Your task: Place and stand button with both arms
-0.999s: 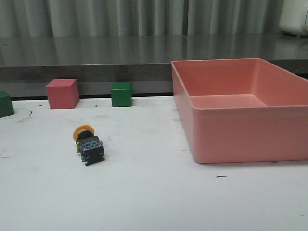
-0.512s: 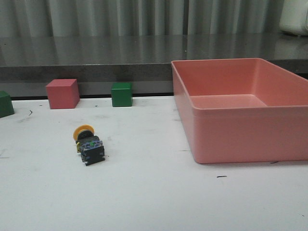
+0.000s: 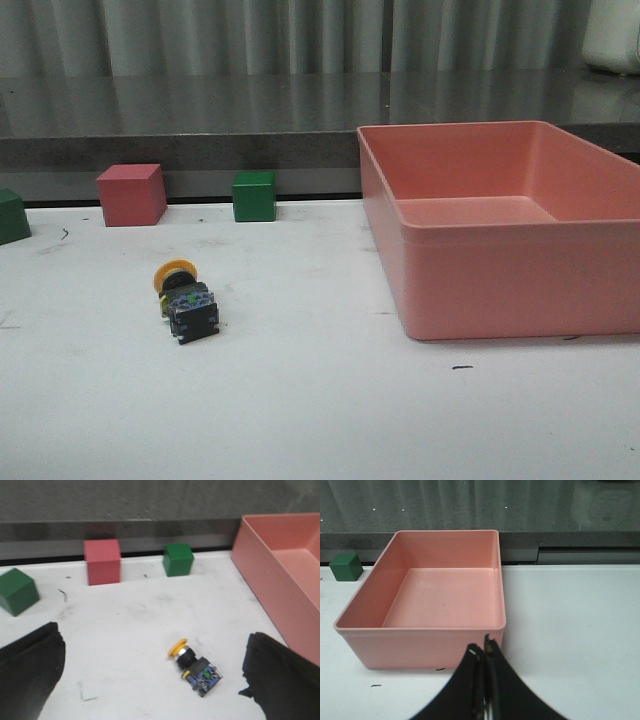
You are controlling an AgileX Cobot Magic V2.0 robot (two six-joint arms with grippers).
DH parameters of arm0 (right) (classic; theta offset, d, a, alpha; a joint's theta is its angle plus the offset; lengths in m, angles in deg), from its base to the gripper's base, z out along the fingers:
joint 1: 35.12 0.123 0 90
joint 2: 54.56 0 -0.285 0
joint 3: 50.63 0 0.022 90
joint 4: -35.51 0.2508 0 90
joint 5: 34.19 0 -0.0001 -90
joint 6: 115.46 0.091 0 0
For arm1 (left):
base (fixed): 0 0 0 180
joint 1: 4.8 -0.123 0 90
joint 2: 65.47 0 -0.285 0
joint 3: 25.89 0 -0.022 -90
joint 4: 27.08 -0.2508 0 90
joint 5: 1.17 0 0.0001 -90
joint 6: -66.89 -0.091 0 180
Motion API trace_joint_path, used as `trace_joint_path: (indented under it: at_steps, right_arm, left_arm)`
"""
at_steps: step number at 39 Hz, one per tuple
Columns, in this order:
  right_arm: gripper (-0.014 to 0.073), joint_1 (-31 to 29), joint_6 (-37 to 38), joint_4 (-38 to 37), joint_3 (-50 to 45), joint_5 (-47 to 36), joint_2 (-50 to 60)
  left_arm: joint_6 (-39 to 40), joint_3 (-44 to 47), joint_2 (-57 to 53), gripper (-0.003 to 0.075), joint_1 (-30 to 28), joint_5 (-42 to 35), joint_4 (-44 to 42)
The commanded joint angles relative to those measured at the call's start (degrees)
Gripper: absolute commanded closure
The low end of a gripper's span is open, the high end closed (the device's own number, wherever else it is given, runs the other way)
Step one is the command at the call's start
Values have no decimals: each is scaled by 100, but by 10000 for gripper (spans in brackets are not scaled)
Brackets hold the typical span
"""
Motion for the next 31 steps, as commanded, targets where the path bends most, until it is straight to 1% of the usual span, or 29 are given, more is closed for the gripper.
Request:
trace_joint_path:
  at_steps: [1,4,9,20,27,31]
  right_arm:
    - [664,-24,-68,-99,145,-512,-77]
    - [664,-24,-68,-99,145,-512,-77]
    - [664,-24,-68,-99,145,-512,-77]
    - [664,-24,-68,-99,145,-512,-77]
    - [664,-24,-68,-99,145,-512,-77]
    - [664,-24,-68,-99,145,-512,-77]
  left_arm:
    - [7,-548,586,28,415,-238,46]
    - [7,-829,1073,28,626,-6,46]
    - [7,-1358,1868,28,804,410,46]
    - [76,-2615,3503,28,802,1906,642]
    - [602,-3430,4348,28,802,2865,643]
    - [989,-3889,4752,28,802,3277,589]
